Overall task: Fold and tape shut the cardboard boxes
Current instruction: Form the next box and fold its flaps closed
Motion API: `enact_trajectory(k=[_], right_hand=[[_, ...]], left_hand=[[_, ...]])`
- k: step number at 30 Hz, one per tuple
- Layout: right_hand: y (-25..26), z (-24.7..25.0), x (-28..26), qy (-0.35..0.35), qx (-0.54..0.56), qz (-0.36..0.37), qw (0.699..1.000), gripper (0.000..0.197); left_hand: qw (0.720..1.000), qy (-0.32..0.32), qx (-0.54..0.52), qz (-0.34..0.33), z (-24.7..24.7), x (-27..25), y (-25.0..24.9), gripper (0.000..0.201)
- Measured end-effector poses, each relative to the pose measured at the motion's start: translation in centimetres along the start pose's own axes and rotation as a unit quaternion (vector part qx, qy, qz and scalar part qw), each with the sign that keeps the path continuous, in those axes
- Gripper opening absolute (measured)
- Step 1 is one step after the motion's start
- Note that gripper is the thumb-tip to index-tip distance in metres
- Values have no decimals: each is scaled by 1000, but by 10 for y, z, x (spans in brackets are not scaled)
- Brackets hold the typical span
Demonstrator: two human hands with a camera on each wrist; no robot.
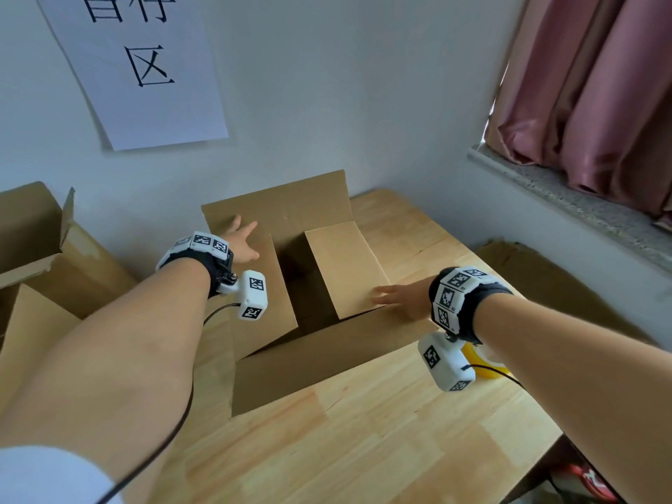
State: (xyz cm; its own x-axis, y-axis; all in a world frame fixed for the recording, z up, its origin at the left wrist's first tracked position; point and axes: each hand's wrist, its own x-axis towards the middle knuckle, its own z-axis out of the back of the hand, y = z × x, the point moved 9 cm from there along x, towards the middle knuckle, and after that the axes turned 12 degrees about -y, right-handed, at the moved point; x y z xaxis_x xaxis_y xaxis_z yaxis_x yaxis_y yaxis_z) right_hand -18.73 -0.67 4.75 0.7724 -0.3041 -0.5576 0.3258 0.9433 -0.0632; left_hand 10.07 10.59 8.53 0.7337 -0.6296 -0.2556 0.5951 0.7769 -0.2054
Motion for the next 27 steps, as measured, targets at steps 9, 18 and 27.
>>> enact_trajectory(k=[9, 18, 27], right_hand=[[-2, -8, -18, -20, 106, 26, 994, 80], [5, -23, -13, -79, 119, 23, 989, 79], [7, -30, -9, -135, 116, 2, 984, 73]], left_hand=[[1000, 1, 15, 5, -2, -20, 1, 79], [998, 48, 41, -23, -35, -81, -7, 70], [998, 36, -45, -23, -67, -133, 11, 67]])
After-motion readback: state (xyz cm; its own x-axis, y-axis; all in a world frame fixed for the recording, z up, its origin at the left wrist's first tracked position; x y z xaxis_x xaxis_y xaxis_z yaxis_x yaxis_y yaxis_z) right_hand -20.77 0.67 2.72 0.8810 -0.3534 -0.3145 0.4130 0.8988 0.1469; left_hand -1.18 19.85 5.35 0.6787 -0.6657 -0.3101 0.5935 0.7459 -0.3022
